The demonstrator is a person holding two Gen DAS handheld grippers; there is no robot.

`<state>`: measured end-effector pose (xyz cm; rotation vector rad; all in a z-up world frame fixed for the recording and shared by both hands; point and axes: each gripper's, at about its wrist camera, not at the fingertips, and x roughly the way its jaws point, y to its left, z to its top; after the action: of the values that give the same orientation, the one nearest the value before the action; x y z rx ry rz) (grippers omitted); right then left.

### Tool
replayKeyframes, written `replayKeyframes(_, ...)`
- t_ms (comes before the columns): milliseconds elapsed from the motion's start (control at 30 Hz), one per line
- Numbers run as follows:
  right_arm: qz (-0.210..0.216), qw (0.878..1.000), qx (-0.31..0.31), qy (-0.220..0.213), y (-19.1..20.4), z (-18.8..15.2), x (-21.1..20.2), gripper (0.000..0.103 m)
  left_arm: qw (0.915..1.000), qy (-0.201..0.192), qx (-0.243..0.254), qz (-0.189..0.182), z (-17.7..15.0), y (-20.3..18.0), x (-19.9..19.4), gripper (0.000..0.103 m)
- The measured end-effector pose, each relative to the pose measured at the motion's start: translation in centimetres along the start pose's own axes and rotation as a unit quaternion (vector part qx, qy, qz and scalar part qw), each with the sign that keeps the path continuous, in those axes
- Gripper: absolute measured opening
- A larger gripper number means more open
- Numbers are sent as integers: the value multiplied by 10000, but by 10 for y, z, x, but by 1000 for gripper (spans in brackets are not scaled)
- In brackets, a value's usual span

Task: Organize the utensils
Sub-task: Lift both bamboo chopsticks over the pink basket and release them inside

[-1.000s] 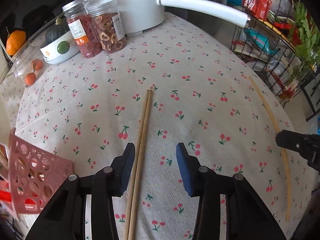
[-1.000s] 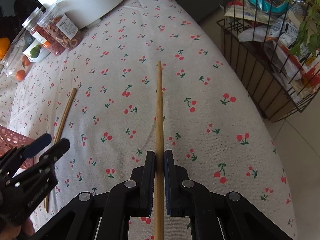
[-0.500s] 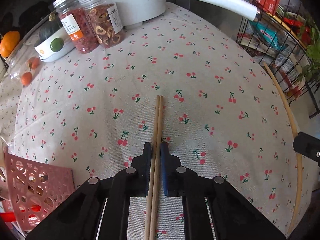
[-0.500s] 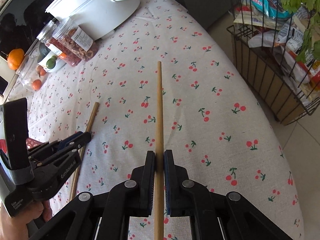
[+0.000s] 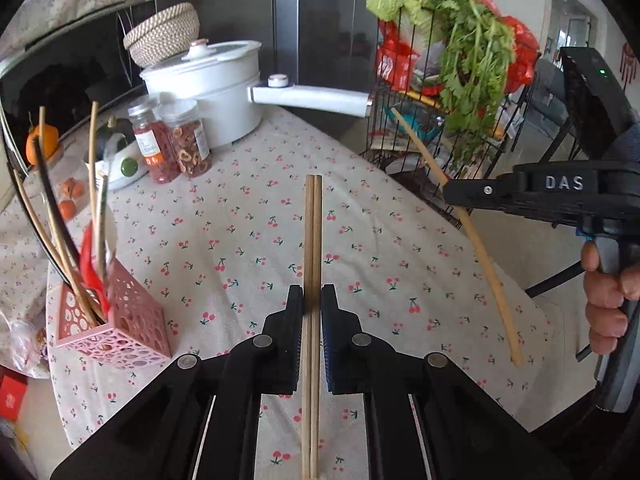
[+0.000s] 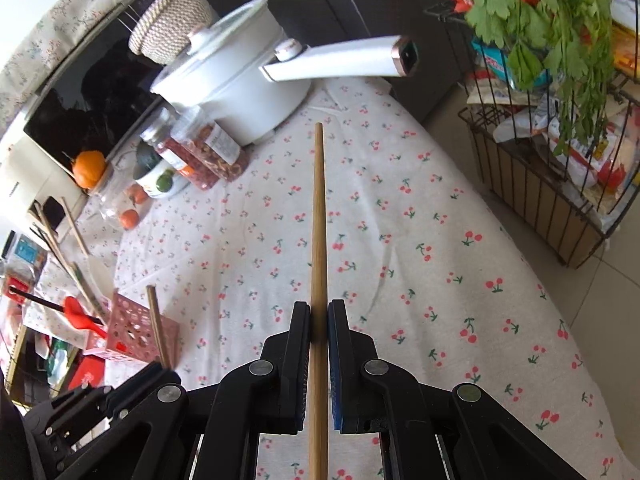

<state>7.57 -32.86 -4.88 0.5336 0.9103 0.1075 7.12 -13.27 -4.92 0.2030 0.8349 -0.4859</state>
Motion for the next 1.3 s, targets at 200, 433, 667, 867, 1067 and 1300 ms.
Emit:
replayKeyframes(200,390,9954,-185,-850,31,-5,-39,5,9945,-1045,26,-68,-6,8,-84,9)
replayKeyframes(433,530,9838,-669,-1578,68,-7,-58,5,9770,-2109,-234,203,11,45,-162,9)
replayKeyframes(667,564,9827,-941,-1495,90,-9,-41,5,9626,-2480,-812,729,19,110,-175,9)
replayKeyframes(867,593,9825,-1014,-1445,98,-9,-30,5,9513,-2642,-1083,1157,6,149,-151,9)
replayKeyframes(1067,604,9784,-1204,-1568,112,-10,-23,5,9622,-2204,-1059,1201,7,170,-105,9)
replayKeyframes(1300,759,9707,-1288,-1880,125,-12,-25,5,9774,-1405,-1266,939,7,190,-53,13)
